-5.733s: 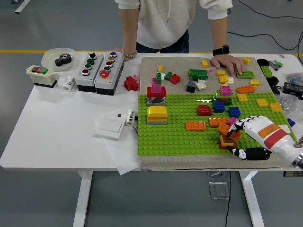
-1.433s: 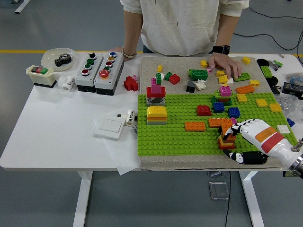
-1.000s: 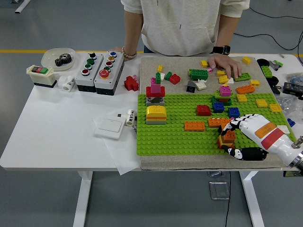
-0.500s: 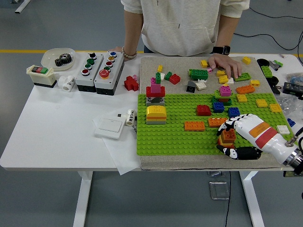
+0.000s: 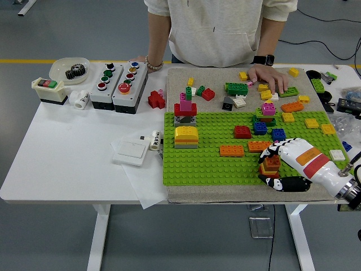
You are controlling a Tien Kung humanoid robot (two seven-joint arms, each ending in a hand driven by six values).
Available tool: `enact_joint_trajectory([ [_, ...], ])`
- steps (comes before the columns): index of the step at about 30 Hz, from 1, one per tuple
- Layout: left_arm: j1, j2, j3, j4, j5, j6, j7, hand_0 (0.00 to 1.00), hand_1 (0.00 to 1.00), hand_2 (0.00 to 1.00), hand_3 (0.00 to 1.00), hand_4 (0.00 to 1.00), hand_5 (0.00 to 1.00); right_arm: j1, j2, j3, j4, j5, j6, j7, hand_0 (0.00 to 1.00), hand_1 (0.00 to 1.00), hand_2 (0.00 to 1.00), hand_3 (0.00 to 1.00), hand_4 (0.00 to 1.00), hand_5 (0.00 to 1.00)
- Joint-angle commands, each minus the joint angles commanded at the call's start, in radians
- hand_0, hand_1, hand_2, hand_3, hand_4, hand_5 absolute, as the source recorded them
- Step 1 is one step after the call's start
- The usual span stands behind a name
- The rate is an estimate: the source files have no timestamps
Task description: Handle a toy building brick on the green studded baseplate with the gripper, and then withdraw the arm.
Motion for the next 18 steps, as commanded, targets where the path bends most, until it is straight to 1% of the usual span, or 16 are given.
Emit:
enact_joint_trajectory([
  [12, 0.000, 0.000, 0.001, 0.000, -0.002, 0.000, -0.001, 0.425, 0.476, 0.501, 0.595, 0.617, 0.766, -0.011, 0.003, 0.008, 0.000, -0.003, 0.001, 0.000, 0.531, 0.530, 0.592, 0.549, 0.724, 0.430],
  [18, 0.002, -0.001, -0.001, 0.000, 0.001, -0.001, 0.000, 0.425, 0.476, 0.501, 0.595, 0.616, 0.765, -0.016, 0.002, 0.018, 0.008, 0.006, -0.016, 0.008, 0.534, 0.530, 0.592, 0.549, 0.724, 0.430],
])
